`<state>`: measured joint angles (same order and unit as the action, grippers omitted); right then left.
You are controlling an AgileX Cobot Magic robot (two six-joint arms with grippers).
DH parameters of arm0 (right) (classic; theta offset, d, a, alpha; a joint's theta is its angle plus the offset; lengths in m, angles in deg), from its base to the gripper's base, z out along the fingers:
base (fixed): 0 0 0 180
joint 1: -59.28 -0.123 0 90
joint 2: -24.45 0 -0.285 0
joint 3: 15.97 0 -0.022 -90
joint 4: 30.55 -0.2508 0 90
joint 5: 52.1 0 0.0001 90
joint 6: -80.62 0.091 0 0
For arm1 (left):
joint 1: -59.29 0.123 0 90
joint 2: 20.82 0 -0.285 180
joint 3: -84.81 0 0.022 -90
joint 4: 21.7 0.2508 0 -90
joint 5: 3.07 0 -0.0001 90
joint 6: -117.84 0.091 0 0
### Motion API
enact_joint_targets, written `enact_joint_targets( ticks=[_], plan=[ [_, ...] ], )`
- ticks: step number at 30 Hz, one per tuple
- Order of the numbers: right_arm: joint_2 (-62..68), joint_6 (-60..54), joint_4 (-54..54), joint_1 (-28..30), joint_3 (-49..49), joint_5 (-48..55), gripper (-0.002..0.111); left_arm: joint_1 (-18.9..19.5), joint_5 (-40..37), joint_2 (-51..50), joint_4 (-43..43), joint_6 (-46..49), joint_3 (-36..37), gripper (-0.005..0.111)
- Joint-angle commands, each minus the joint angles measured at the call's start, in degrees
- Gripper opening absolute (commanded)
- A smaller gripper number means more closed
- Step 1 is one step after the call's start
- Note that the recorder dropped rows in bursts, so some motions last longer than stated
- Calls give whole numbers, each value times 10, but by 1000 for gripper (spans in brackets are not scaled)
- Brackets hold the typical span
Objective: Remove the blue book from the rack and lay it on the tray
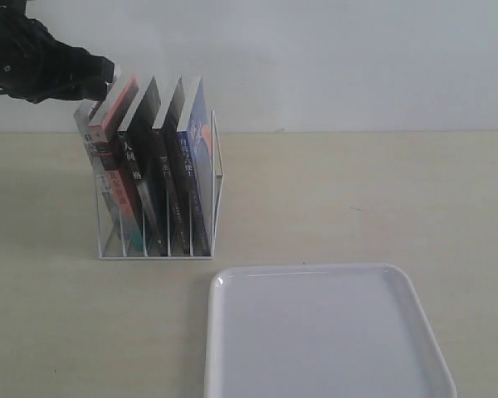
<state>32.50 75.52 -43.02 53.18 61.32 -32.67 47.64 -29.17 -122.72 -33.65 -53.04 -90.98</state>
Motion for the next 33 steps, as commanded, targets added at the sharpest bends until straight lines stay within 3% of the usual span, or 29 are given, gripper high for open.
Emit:
enact_joint_targets(
  ticks=[1,33],
  plan=[
    [-3,1,3,3,-1,-5,0,-3,22,-5,-5,-5,-4,48],
    [-3,1,3,3,-1,-5,0,-1,22,-35,8,-24,-4,43]
  ],
)
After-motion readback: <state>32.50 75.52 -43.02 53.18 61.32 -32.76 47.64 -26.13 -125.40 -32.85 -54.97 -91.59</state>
